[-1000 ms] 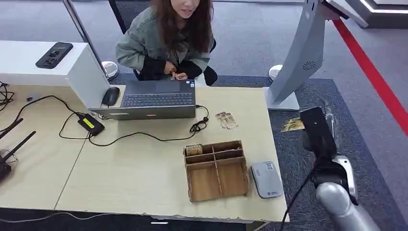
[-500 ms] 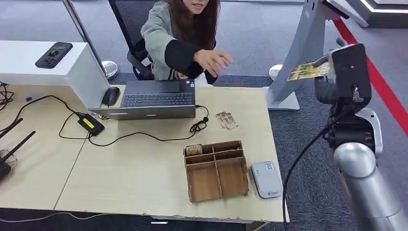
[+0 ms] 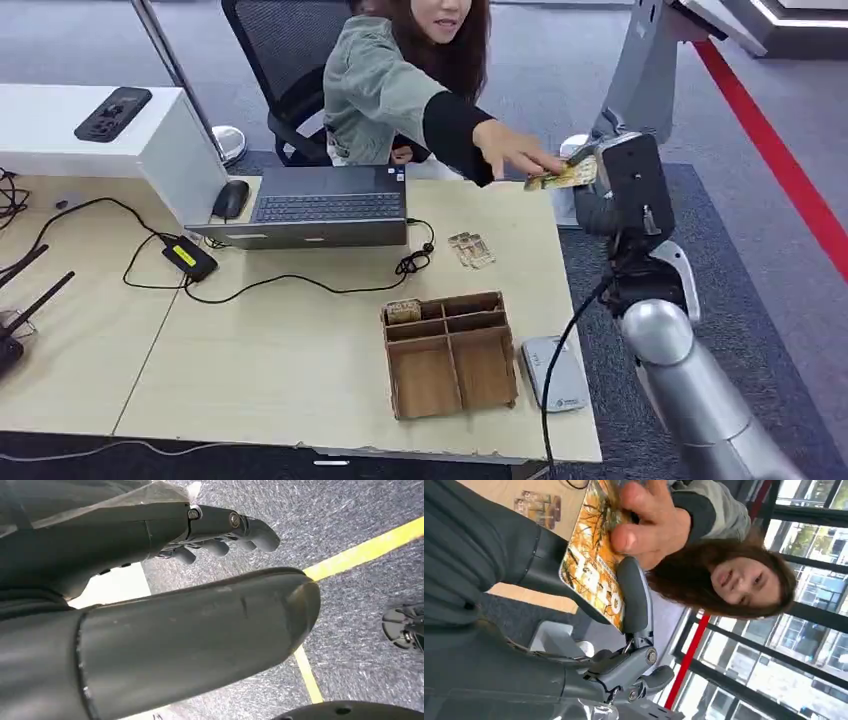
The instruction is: Pass the card to the sensor for recognition and then transmit it.
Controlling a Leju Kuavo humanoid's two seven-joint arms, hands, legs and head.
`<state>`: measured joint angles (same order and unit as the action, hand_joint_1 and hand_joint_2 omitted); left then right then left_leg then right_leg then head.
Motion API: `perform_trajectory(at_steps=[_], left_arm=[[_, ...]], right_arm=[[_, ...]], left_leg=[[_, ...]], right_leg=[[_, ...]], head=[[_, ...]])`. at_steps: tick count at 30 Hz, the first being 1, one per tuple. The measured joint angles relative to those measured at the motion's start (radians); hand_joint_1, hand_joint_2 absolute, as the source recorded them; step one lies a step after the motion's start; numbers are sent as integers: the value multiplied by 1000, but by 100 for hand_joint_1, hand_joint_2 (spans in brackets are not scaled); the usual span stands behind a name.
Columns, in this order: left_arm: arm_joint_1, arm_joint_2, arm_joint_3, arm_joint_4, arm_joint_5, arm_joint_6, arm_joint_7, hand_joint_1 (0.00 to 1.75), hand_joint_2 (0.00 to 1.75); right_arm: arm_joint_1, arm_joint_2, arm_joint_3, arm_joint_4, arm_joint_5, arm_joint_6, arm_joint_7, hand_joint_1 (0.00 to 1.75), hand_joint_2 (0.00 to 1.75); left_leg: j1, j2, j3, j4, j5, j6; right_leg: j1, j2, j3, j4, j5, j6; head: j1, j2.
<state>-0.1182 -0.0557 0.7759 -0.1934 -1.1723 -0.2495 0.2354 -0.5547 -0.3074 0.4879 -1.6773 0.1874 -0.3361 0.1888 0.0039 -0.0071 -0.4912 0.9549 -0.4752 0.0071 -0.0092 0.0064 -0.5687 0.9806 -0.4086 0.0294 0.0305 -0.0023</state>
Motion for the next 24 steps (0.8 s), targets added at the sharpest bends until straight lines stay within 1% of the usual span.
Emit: perform_trajectory(at_steps=[3,4,9,11,14,16,21,22,24], left_arm=[[-1,-1,0,0,0,0,9,0,0],[-1,-1,0,0,0,0,11,0,0],[0,-1,0,0,-1,0,14,0,0],[0,-1,0,0,0,0,6,0,0],[0,-1,0,0,0,0,0,0,0],[0,-1,0,0,0,0,0,0,0],[2,-1,5,0,3,0,3,0,0],[2,-1,7,0,3,0,3,0,0],[3,-1,8,0,3,0,3,0,0]], right_arm=[[3,27,19,35,41,-7,-10,175,175],[3,37,28,48,52,-7,-11,0,175],[4,83,55,93,66,-7,-30,0,175],[6,99,61,105,66,-7,-34,0,175],[12,111,70,112,74,-4,-37,0,175],[17,113,74,109,93,8,-21,0,175],[50,89,85,43,195,150,109,0,175],[62,80,87,24,213,190,130,0,175],[84,64,93,-3,254,247,166,0,175]], left_leg=[[0,0,0,0,0,0],[0,0,0,0,0,0],[0,0,0,0,0,0],[0,0,0,0,0,0],[0,0,1,0,0,0],[0,0,1,0,0,0],[-1,0,2,0,0,0],[-1,0,2,0,0,0],[-1,0,2,0,0,0]], right_leg=[[0,0,0,0,0,0],[0,0,0,0,0,0],[1,0,0,0,0,0],[1,0,0,0,0,0],[2,0,0,0,0,0],[2,0,0,-1,0,0],[2,0,0,-1,0,0],[2,0,0,-1,0,0],[2,0,0,-1,0,0]], head=[[0,0],[0,0],[0,0],[0,0],[0,0],[0,0],[0,0],[0,0],[0,0]])
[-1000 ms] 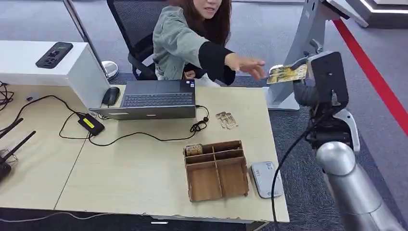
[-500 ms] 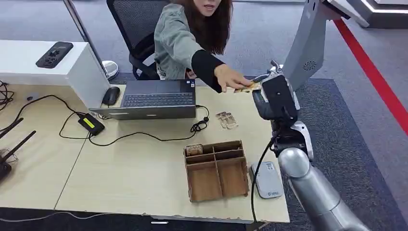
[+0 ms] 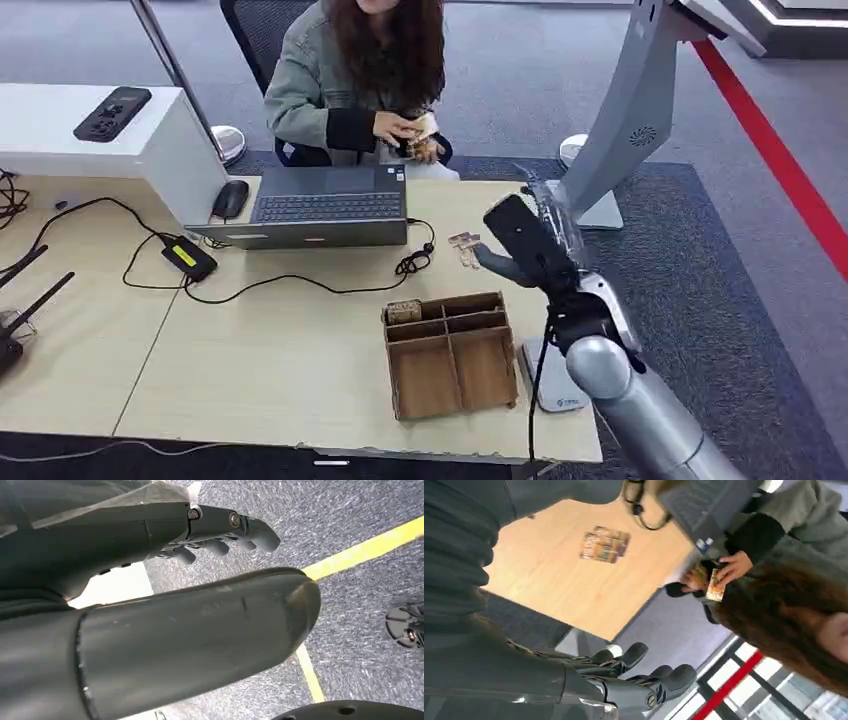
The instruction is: Pass the card to the sensor for recognition and then transmit it.
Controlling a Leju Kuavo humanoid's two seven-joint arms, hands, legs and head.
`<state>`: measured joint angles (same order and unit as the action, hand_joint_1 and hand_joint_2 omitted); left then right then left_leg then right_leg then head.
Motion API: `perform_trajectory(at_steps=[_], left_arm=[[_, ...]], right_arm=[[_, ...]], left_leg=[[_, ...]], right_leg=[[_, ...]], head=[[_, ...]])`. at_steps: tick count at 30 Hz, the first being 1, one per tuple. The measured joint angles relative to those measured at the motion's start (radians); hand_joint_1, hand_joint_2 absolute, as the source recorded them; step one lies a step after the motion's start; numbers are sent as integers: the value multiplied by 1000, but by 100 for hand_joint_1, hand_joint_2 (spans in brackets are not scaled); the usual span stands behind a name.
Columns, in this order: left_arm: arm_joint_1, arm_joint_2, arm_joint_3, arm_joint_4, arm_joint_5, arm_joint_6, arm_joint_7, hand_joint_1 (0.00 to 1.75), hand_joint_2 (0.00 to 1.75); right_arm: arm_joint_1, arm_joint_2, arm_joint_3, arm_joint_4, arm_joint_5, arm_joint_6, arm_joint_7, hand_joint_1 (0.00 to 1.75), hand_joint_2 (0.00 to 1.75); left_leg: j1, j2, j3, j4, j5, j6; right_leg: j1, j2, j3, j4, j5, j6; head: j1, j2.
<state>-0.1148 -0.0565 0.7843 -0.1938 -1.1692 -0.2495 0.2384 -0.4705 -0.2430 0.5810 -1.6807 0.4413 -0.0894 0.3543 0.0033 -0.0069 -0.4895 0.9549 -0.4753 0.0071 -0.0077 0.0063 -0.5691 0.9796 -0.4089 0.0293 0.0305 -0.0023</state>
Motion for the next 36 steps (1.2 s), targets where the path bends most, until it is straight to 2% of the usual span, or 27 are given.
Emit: perform_trajectory(at_steps=[7,15,26,36], left_arm=[[1,0,3,0,-13,0,-6,0,0],[2,1,7,0,-20,0,-5,0,0],[1,1,8,0,-24,0,0,0,0],[1,1,9,0,-27,0,-9,0,0]], right_arm=[[81,-80,36,-51,122,151,86,0,175],[113,-145,65,-50,193,204,95,0,175],[107,-144,115,-52,238,250,70,0,175],[97,-113,170,-90,256,280,77,0,175]], left_leg=[[0,0,-1,0,0,0],[0,0,-1,0,0,0],[0,0,-1,0,0,0],[0,0,-1,0,0,0]], right_leg=[[0,0,0,0,0,0],[0,0,0,0,0,0],[0,0,0,0,0,0],[0,0,0,0,0,0]], head=[[0,0],[0,0],[0,0],[0,0]])
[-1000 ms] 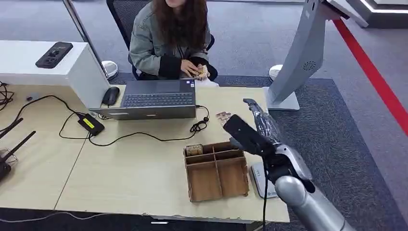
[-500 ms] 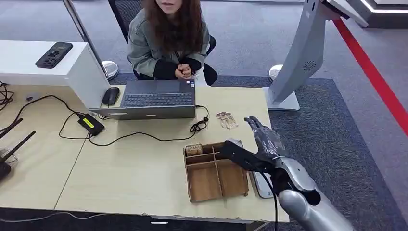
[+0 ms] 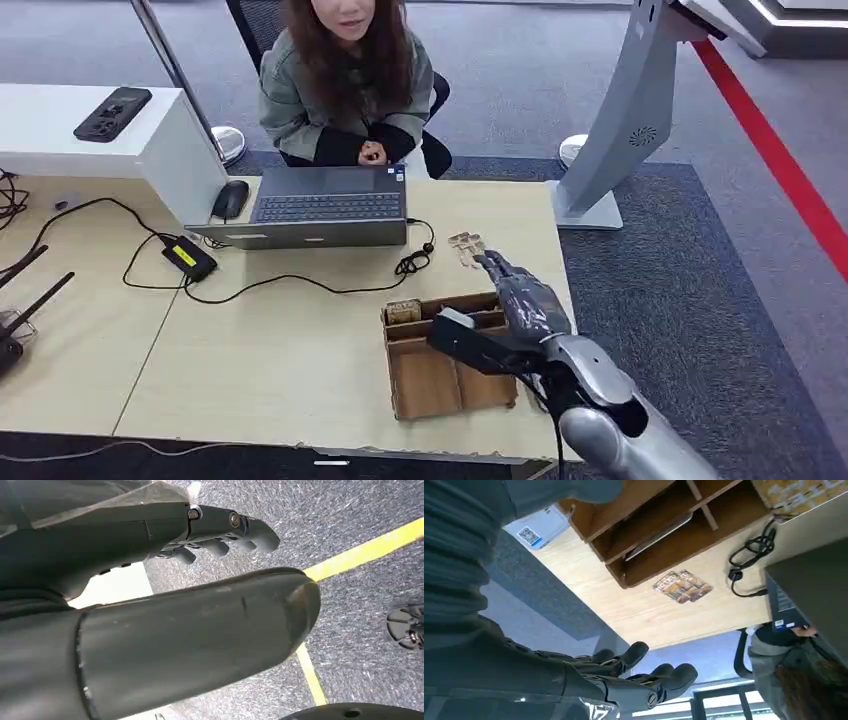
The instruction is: Pass the card to the sensor for recognition and then transmit it.
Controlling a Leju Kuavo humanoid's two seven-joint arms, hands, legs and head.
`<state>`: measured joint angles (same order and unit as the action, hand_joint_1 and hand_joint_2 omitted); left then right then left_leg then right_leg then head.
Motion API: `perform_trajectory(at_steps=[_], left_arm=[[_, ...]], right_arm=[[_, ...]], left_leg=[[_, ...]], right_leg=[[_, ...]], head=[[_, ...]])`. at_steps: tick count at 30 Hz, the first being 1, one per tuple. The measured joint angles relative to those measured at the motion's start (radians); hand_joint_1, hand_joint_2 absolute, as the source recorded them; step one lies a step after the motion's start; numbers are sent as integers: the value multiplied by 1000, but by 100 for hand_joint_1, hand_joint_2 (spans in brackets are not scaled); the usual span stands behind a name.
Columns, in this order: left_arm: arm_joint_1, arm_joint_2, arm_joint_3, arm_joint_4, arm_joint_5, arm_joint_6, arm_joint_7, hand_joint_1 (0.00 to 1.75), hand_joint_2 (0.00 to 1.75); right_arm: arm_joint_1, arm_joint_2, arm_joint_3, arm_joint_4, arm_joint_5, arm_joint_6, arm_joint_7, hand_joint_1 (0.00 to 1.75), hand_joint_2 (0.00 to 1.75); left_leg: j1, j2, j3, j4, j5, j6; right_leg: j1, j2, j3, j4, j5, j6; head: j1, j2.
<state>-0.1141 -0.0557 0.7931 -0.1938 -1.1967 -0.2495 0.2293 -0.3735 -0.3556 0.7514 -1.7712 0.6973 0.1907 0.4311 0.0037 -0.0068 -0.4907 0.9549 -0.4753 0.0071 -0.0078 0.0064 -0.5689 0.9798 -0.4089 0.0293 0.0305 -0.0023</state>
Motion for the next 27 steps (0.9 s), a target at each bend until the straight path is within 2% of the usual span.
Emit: perform_trajectory(at_steps=[4,8,17,27], left_arm=[[0,0,0,0,-6,0,-4,0,0],[0,0,0,0,-12,0,-7,0,0],[0,0,0,0,-29,0,-7,0,0],[0,0,0,0,-35,0,-4,0,0]], right_arm=[[2,15,16,-4,1,-13,1,0,175],[11,33,26,8,17,-78,-15,0,175],[26,56,39,81,192,-165,-26,0,175],[39,66,37,153,210,-171,-31,0,175]], left_leg=[[0,0,0,0,0,0],[0,0,0,0,0,0],[0,0,0,0,0,0],[0,0,0,0,0,0]], right_leg=[[0,0,0,0,0,0],[0,0,0,0,0,0],[0,0,0,0,0,0],[0,0,0,0,0,0]], head=[[0,0],[0,0],[0,0],[0,0]])
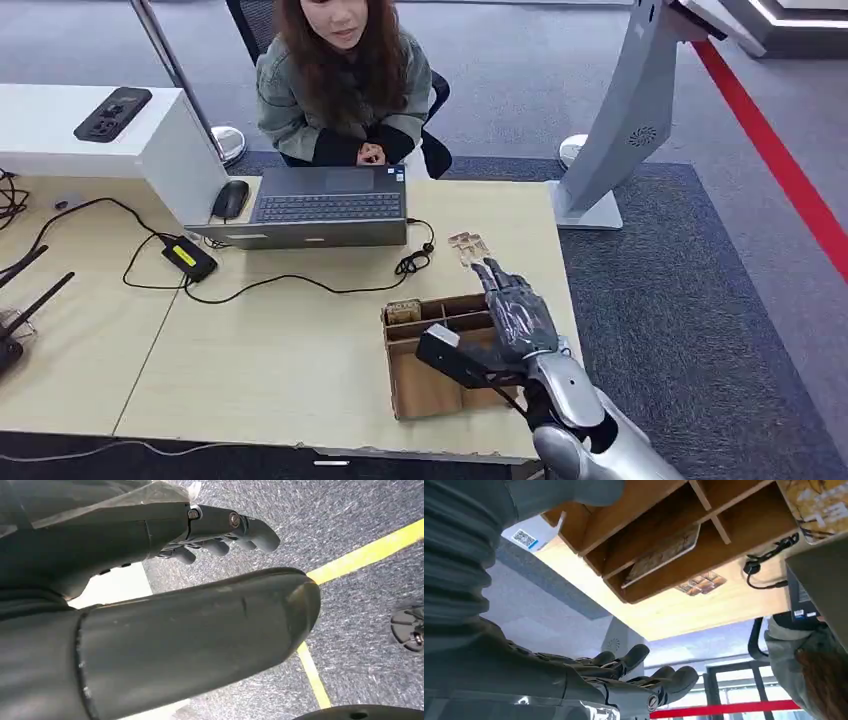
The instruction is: Pass the card to the sensor for recognition and then transmit it.
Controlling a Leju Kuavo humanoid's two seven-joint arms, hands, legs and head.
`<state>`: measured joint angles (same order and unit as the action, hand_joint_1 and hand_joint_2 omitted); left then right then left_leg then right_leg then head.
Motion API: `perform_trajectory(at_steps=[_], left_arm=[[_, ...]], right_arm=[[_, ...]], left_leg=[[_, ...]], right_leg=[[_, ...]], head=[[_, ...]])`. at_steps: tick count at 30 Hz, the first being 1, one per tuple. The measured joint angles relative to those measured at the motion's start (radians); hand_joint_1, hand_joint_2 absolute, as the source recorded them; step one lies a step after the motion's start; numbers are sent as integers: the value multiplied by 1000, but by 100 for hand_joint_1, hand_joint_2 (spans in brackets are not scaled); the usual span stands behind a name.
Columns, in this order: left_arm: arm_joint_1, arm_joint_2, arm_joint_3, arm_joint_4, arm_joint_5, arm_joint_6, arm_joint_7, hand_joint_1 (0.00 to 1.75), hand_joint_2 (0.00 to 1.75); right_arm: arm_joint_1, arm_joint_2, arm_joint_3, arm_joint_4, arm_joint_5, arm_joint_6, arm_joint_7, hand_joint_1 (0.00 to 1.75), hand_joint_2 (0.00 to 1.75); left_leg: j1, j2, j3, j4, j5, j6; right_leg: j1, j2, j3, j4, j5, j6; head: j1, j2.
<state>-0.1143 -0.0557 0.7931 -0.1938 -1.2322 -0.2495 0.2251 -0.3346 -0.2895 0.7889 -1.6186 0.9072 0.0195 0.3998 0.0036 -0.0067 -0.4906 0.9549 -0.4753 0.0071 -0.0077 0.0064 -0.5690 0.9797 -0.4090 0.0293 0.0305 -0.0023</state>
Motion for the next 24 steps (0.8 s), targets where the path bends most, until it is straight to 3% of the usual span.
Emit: perform_trajectory(at_steps=[9,17,24], left_arm=[[0,0,0,0,-4,0,0,0,0],[0,0,0,0,-10,0,-2,0,0],[0,0,0,0,-11,0,-3,0,0]], right_arm=[[0,16,0,30,-2,0,0,2,175],[-18,28,-2,45,2,-21,8,37,175],[-39,37,-3,45,6,-22,16,44,175]], left_leg=[[0,0,0,0,0,0],[0,0,0,0,0,0],[0,0,0,0,0,0]], right_leg=[[0,0,0,0,0,0],[0,0,0,0,0,0],[0,0,0,0,0,0]], head=[[0,0],[0,0],[0,0]])
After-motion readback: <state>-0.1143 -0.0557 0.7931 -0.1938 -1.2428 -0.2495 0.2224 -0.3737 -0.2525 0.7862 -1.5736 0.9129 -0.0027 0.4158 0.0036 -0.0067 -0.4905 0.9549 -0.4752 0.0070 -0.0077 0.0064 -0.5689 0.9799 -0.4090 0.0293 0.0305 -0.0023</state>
